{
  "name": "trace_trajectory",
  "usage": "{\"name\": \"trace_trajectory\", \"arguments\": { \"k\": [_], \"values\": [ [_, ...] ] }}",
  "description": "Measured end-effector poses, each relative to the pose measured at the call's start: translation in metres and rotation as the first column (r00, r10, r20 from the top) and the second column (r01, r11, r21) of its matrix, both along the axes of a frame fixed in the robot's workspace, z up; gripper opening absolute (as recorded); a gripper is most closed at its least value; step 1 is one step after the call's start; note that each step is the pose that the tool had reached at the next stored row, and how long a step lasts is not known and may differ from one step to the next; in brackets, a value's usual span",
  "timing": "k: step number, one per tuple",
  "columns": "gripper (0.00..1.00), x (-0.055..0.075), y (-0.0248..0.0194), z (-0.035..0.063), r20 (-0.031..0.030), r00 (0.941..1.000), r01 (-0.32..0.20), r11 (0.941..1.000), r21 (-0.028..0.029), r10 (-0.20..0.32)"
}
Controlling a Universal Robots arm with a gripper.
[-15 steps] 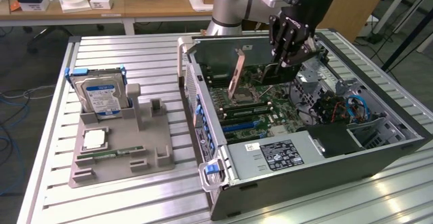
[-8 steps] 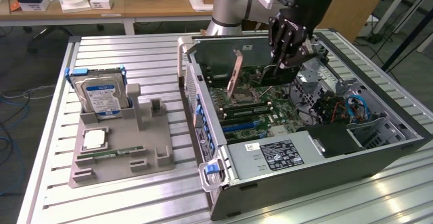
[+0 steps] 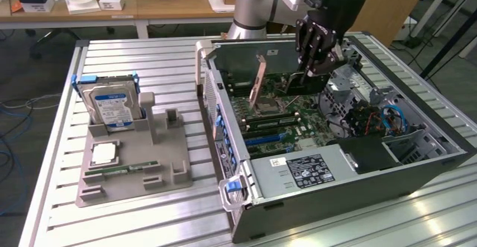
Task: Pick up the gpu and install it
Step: 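Insert the gpu into the slot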
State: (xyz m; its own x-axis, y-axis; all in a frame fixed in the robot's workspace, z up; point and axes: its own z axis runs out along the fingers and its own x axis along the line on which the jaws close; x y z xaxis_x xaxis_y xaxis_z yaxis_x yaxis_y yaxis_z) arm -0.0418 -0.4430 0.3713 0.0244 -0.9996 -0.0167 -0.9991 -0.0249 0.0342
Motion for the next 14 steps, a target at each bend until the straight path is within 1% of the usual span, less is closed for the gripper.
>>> {"name": "trace_trajectory", "arguments": {
  "k": [5,10,14],
  "values": [
    [0.26,0.0,-0.0001,-0.0045,0.0,1.0,0.0,1.0,0.0,0.0],
    [0.26,0.0,-0.0001,-0.0129,0.0,1.0,0.0,1.0,0.0,0.0],
    [0.26,0.0,-0.0001,-0.0199,0.0,1.0,0.0,1.0,-0.0019,0.0]
  ]
}}
